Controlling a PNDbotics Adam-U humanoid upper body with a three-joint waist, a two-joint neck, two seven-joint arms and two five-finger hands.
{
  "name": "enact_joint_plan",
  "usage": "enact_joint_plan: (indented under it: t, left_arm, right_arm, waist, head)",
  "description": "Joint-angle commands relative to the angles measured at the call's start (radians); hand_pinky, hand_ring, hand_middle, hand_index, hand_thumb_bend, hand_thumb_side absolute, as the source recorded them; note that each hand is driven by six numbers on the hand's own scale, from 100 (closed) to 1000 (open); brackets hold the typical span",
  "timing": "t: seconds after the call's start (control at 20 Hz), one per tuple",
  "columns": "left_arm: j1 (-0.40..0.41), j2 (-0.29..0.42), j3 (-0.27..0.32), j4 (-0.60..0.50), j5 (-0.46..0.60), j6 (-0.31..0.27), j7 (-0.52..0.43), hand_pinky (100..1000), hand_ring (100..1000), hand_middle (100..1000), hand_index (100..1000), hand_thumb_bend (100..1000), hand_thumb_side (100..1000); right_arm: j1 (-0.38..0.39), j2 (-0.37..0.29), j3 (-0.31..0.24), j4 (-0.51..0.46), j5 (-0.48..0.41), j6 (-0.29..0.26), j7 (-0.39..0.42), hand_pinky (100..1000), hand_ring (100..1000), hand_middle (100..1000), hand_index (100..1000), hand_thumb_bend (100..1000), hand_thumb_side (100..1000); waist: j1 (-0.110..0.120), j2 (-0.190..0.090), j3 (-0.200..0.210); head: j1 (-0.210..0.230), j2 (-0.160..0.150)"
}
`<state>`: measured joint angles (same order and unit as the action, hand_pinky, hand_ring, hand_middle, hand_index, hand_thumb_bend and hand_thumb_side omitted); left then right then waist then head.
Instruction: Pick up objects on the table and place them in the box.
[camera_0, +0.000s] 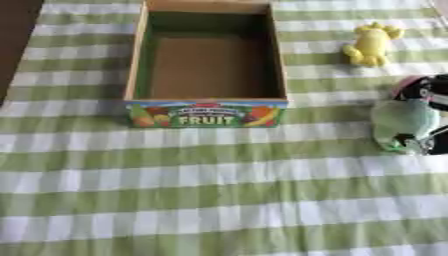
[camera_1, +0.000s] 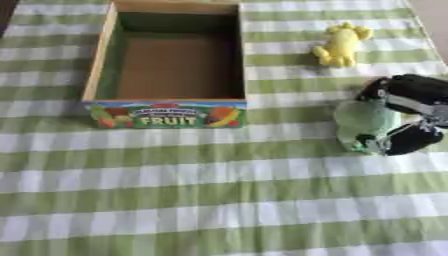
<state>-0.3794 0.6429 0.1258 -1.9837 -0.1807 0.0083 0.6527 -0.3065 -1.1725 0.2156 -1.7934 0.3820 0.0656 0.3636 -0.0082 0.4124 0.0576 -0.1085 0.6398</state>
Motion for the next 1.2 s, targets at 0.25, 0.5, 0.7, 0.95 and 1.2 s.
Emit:
enact_joint_plan:
  t: [0.25, 0.5, 0.7, 0.95, 1.2]
  left_arm:
    - [-0.013, 0.032, 0.006, -0.016, 0.001, -0.006, 0.001, 566, 783, 800, 965, 100, 979]
    - [-0.018, 0.035, 0.003, -0.016, 0.002, -0.008, -0.002, 566, 783, 801, 965, 100, 978]
    - [-0.025, 0.037, -0.003, -0.016, 0.003, -0.01, -0.009, 565, 783, 800, 964, 100, 977]
    - [-0.031, 0.04, -0.01, -0.016, 0.006, -0.012, -0.018, 565, 783, 800, 964, 100, 976]
    - [-0.041, 0.043, -0.017, -0.016, 0.009, -0.016, -0.026, 565, 783, 801, 964, 100, 974]
  right_arm:
    - [0.003, -0.021, -0.037, -0.082, -0.067, 0.047, -0.028, 786, 720, 446, 510, 100, 104]
    - [-0.022, -0.018, -0.061, -0.146, -0.096, 0.076, -0.055, 785, 710, 443, 508, 100, 100]
    - [-0.063, -0.013, -0.074, -0.179, -0.12, 0.098, -0.073, 782, 702, 442, 509, 100, 100]
    - [-0.152, 0.002, -0.075, -0.193, -0.136, 0.124, -0.088, 783, 696, 440, 507, 100, 106]
    - [-0.31, 0.052, -0.044, -0.149, -0.135, 0.139, -0.075, 784, 691, 438, 506, 100, 121]
  waist:
    - [-0.004, -0.025, 0.0]
    - [-0.009, -0.032, -0.002]
    - [-0.013, -0.037, -0.003]
    - [-0.017, -0.043, -0.001]
    - [-0.022, -0.049, 0.005]
  head:
    - [0.004, -0.005]
    - [0.005, -0.004]
    - [0.006, 0.003]
    - [0.007, 0.008]
    - [-0.004, 0.014]
